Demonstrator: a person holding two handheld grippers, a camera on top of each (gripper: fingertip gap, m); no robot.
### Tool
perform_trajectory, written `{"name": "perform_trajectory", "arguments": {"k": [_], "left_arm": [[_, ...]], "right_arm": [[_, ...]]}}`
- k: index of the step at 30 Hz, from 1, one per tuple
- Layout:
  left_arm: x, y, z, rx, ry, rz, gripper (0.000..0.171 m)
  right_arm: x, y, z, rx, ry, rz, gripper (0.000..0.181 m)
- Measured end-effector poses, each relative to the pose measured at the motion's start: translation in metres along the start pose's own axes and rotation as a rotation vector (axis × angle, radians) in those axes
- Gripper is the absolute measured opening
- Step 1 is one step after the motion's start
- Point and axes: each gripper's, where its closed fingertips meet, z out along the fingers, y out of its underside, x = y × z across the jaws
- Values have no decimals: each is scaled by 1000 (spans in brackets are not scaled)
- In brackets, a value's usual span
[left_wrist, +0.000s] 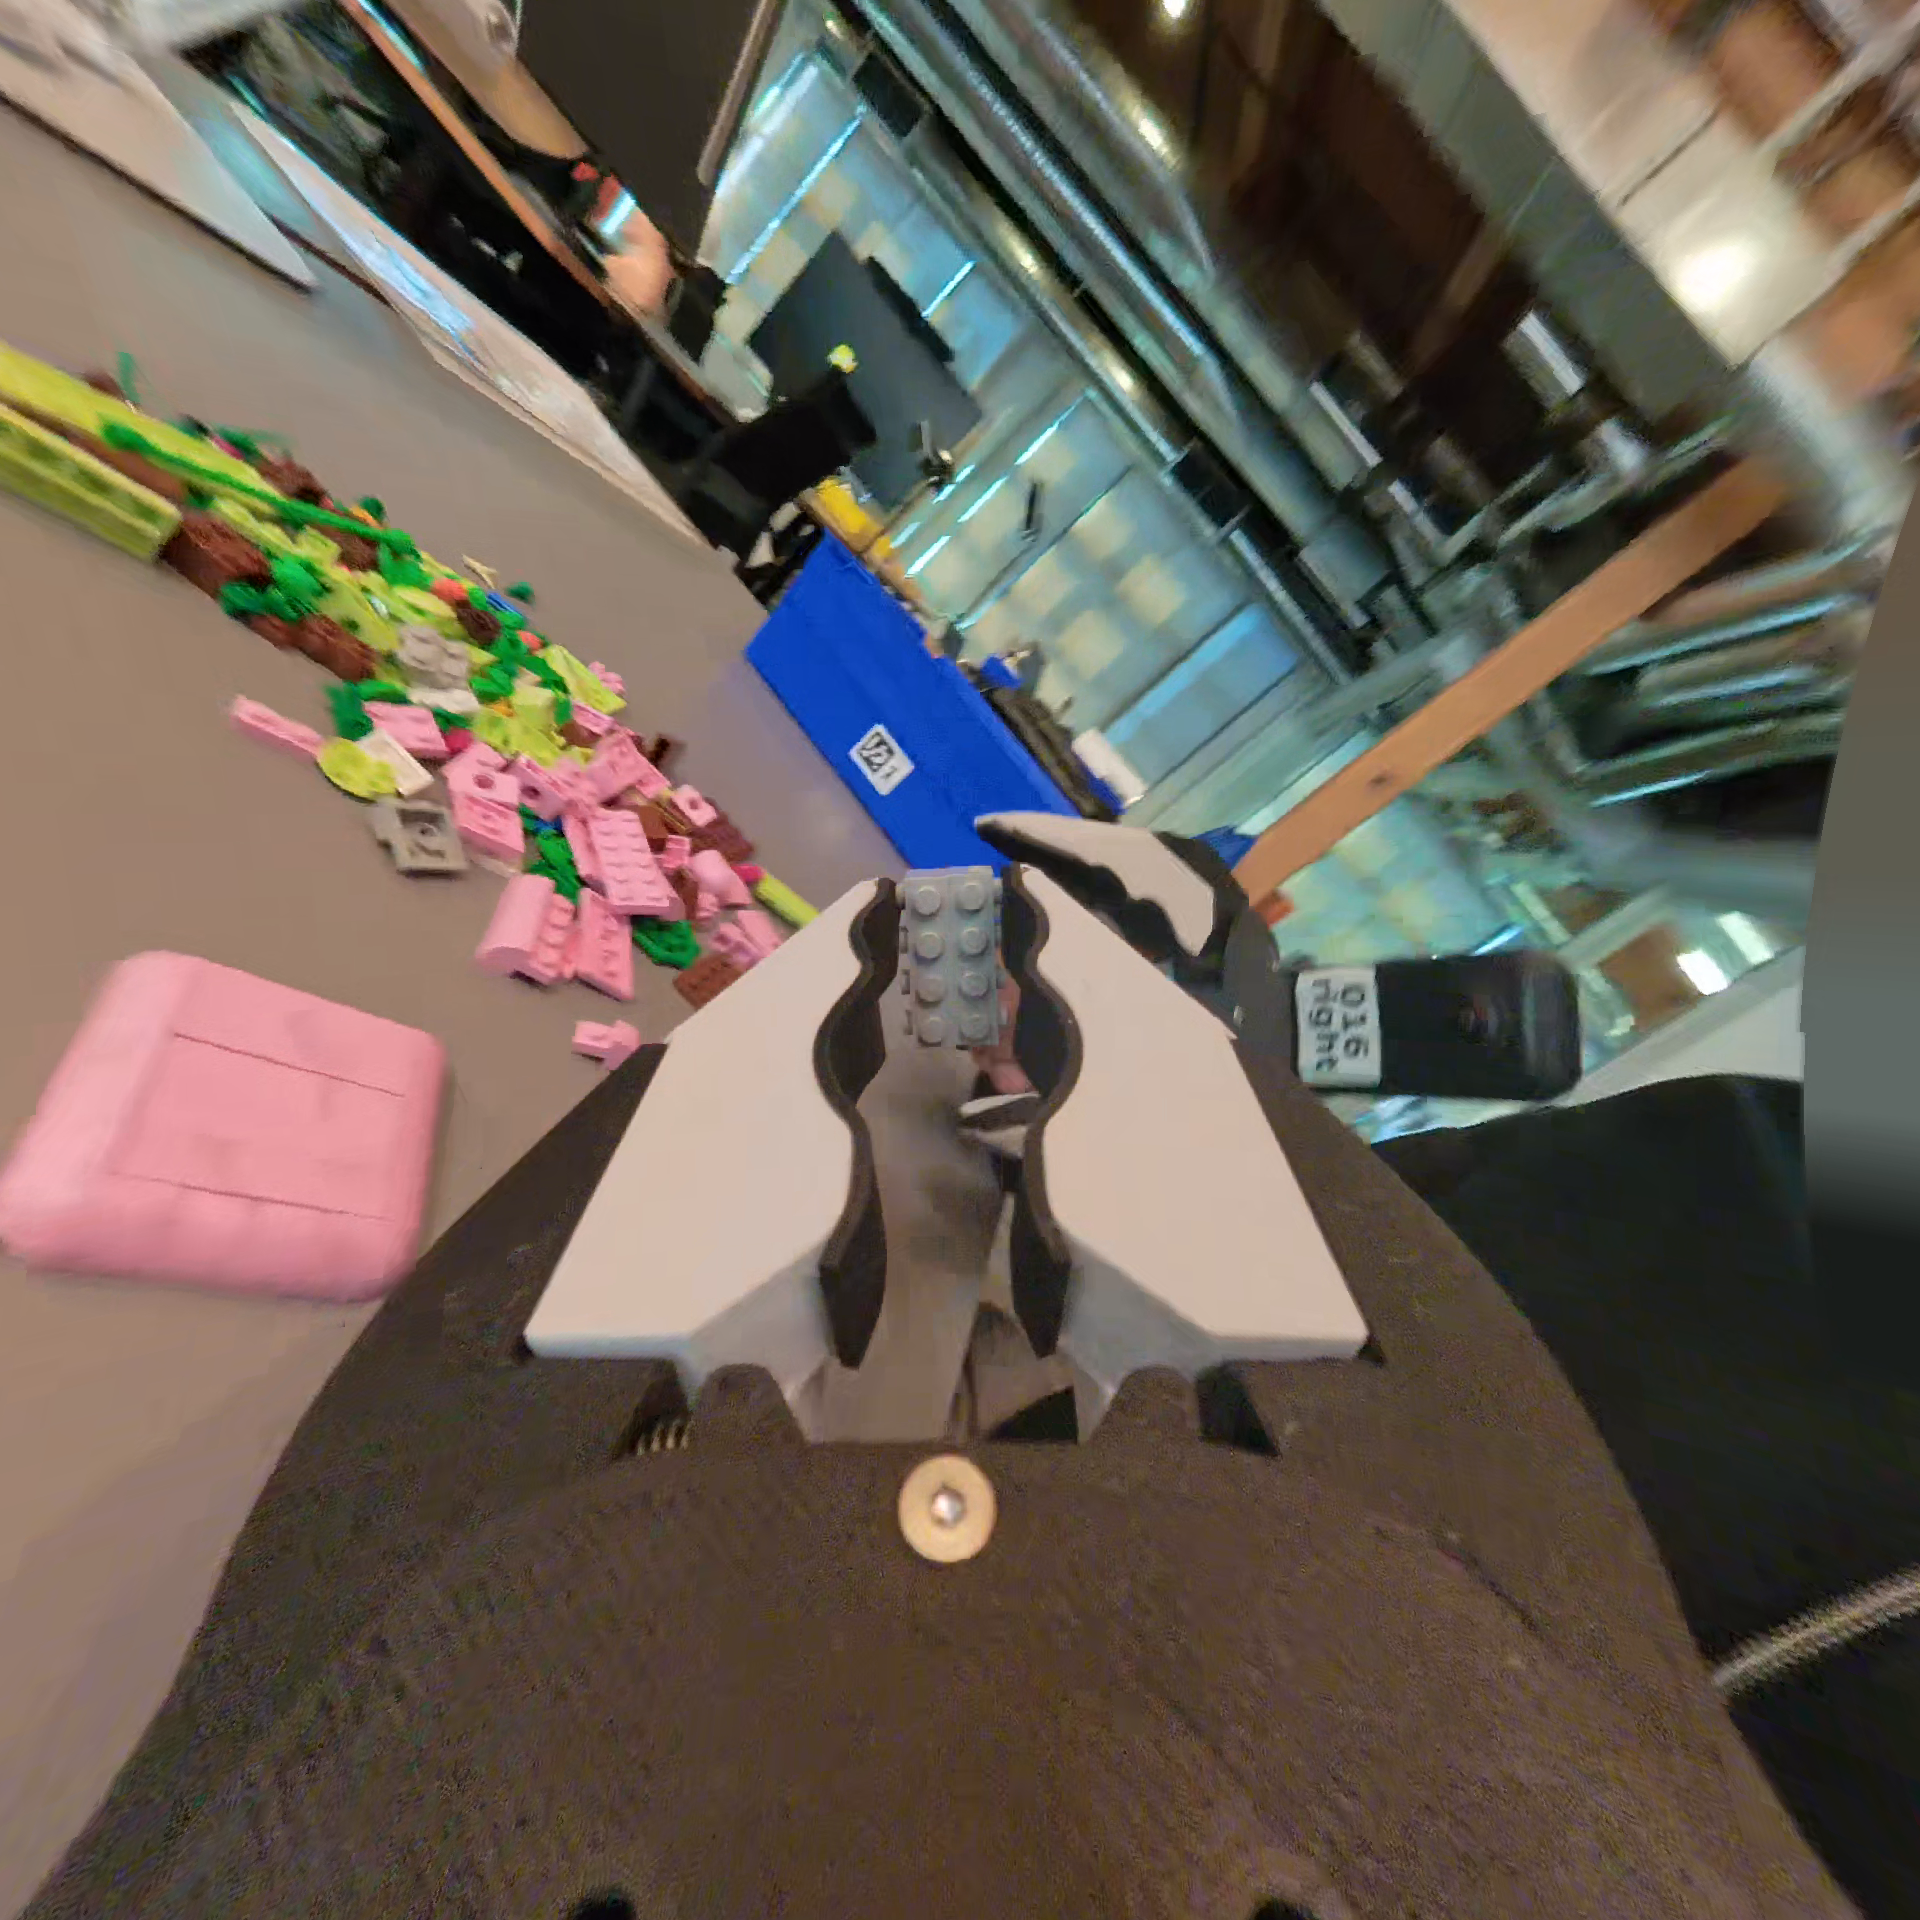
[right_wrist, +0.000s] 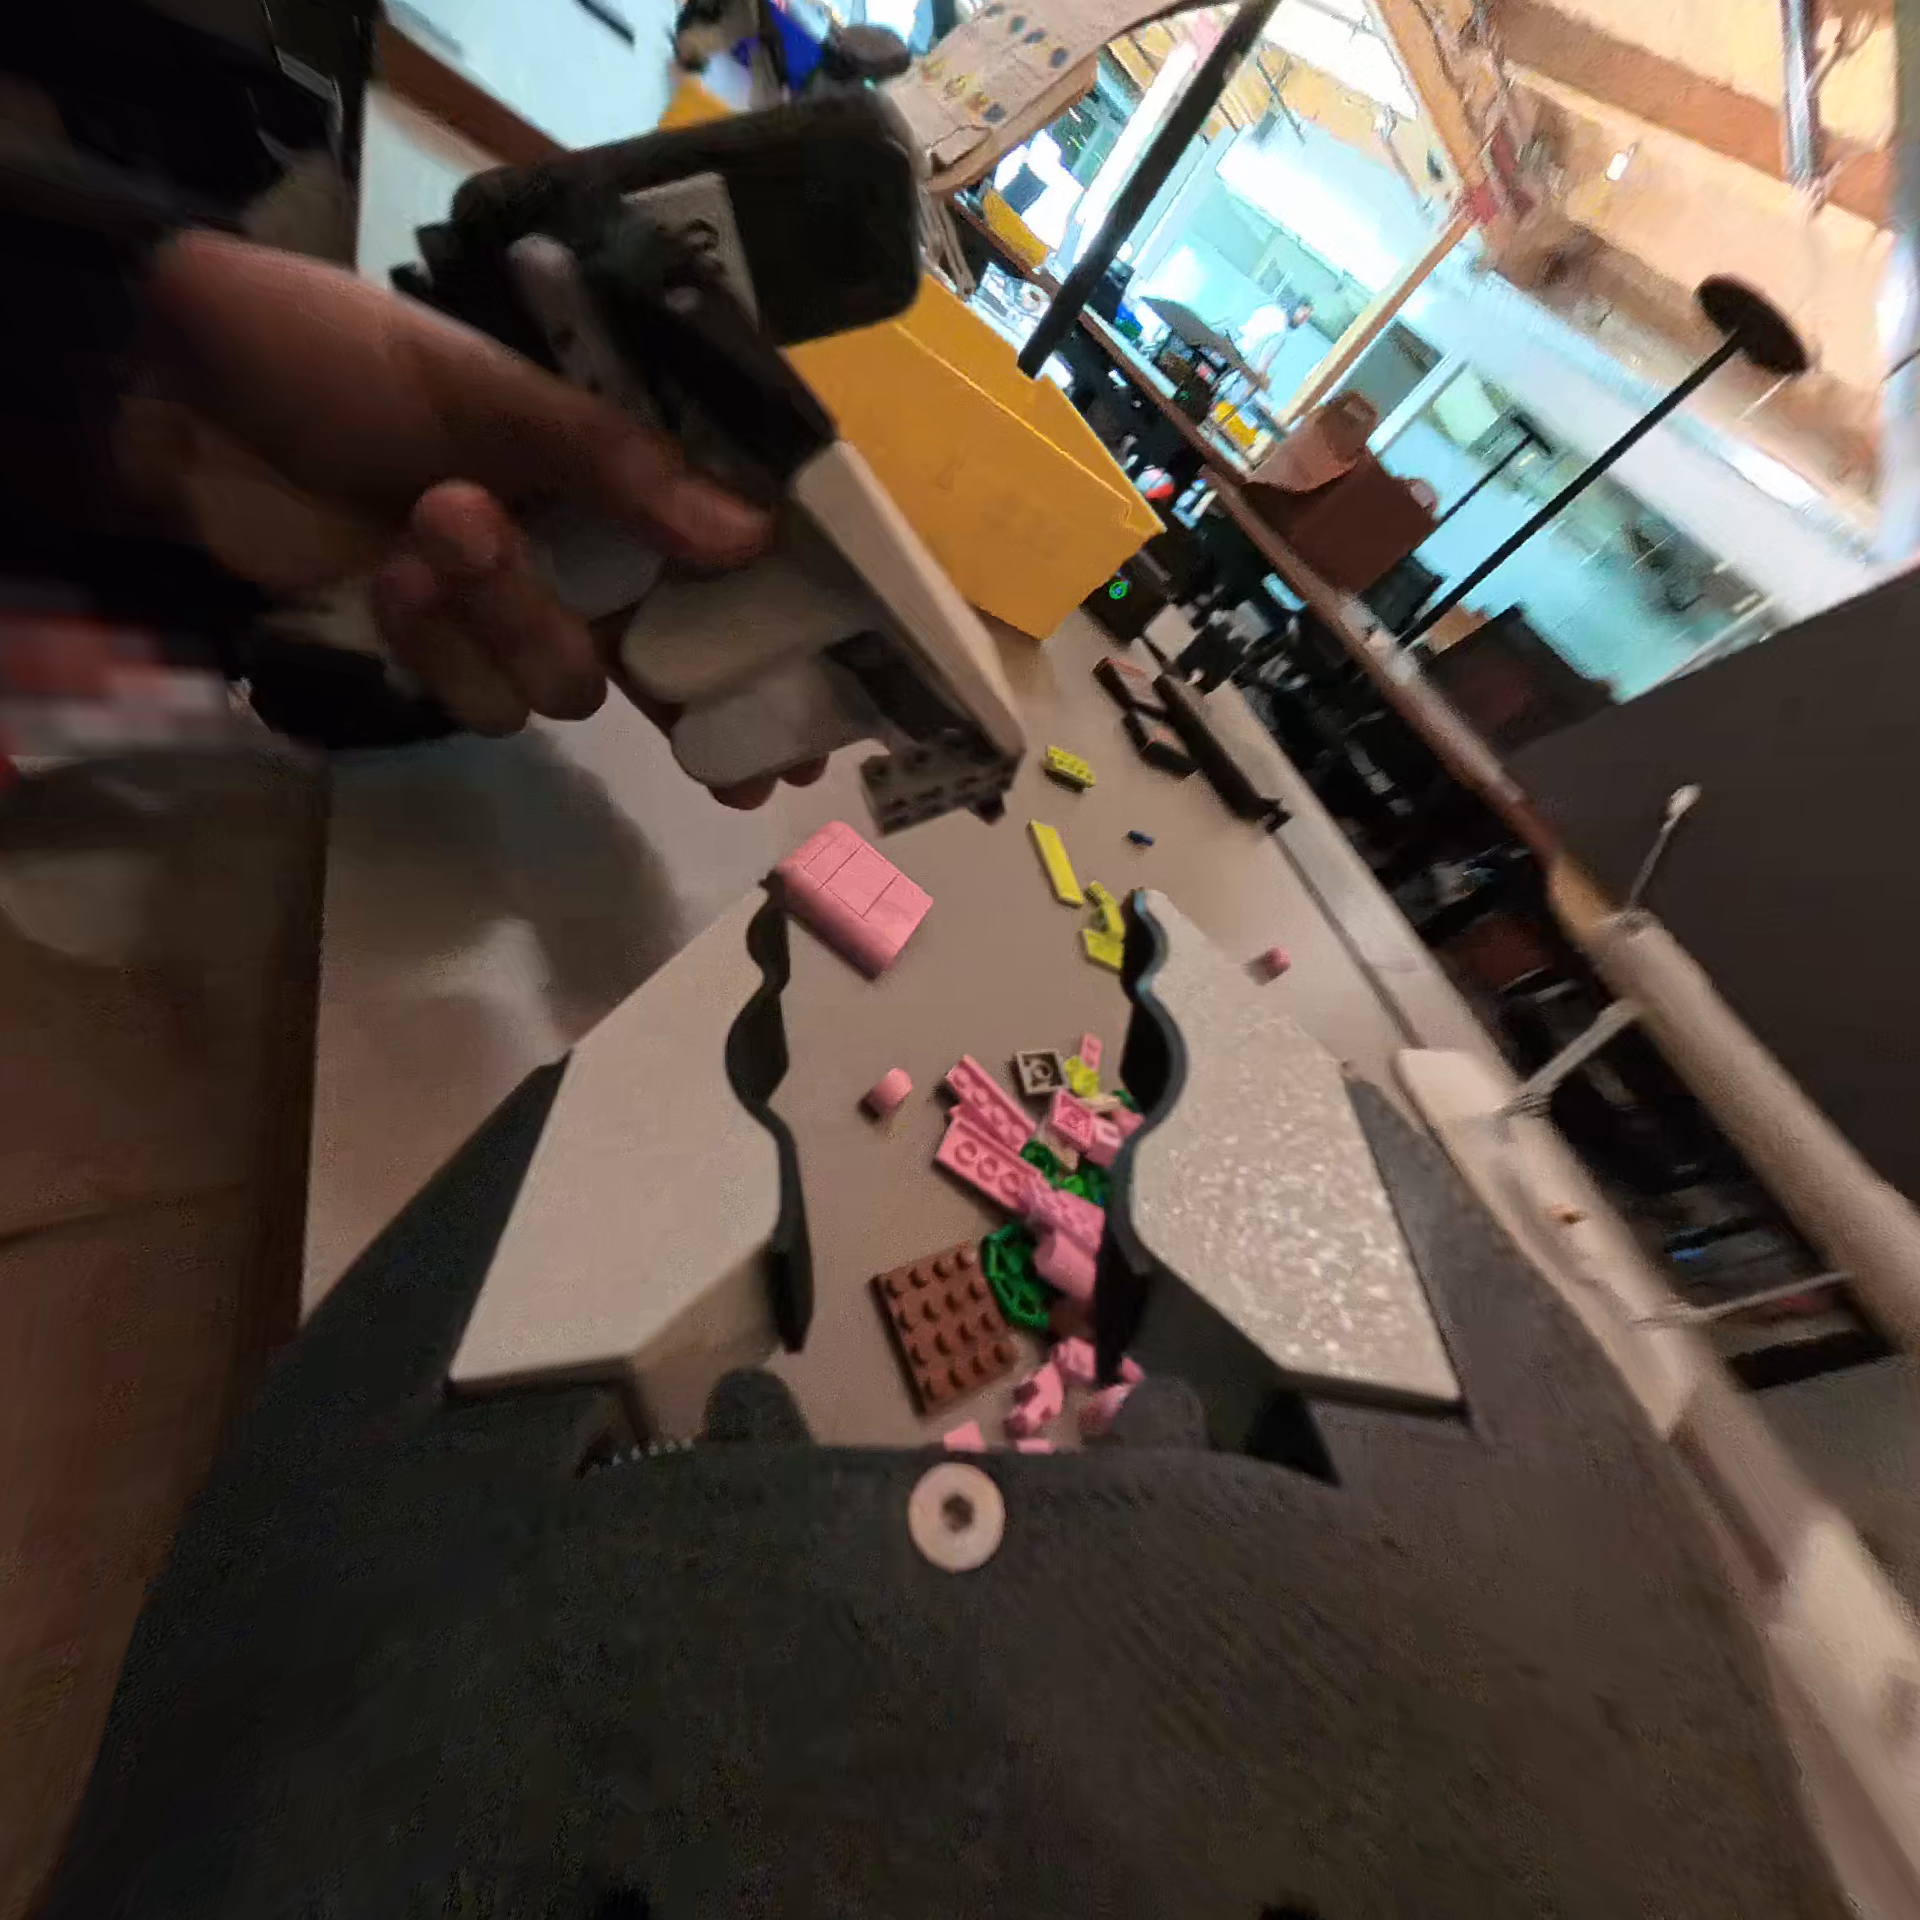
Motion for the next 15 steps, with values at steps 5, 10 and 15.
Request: {"name": "perform_trajectory", "arguments": {"k": [5,10,15], "left_arm": [[1,13,5,-48,18,-21,17],[8,22,10,-100,45,-17,17],[19,19,8,-70,156,-74,24]], "right_arm": [[-10,-8,8,4,-13,-67,57],[-11,-8,10,17,-55,-65,32],[-10,-12,5,57,-76,6,31]]}}
